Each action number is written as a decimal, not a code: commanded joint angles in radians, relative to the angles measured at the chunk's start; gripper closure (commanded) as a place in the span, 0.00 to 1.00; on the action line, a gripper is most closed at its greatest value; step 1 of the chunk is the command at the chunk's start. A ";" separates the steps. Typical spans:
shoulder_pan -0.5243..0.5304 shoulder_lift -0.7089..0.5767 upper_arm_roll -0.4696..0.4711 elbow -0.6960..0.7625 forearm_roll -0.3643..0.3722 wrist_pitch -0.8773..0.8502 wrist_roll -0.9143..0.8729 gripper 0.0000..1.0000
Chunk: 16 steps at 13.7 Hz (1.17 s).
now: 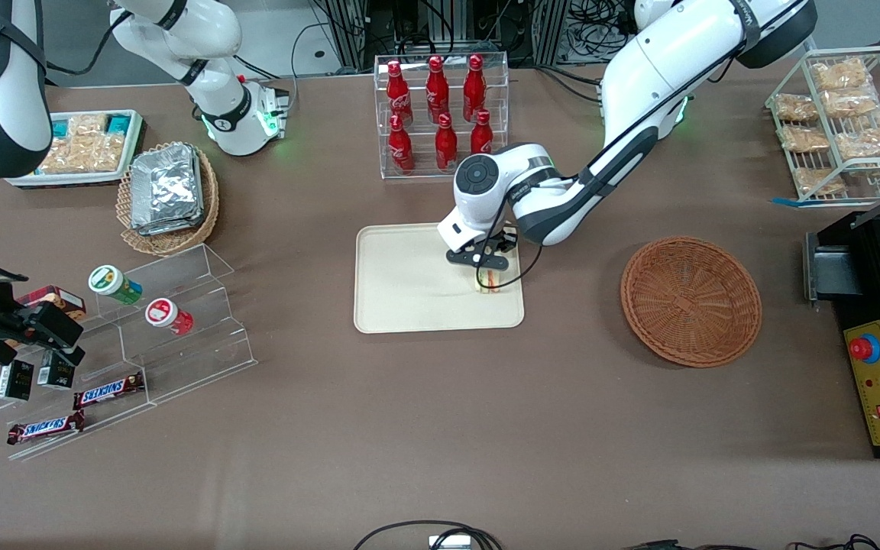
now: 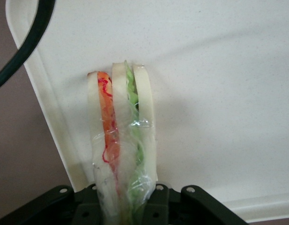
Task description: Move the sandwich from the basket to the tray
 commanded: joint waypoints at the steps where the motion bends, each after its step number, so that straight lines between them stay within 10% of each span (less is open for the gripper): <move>1: -0.013 0.015 0.004 0.022 0.027 -0.011 -0.024 0.07; 16: 0.159 -0.135 -0.001 0.352 -0.042 -0.358 -0.109 0.00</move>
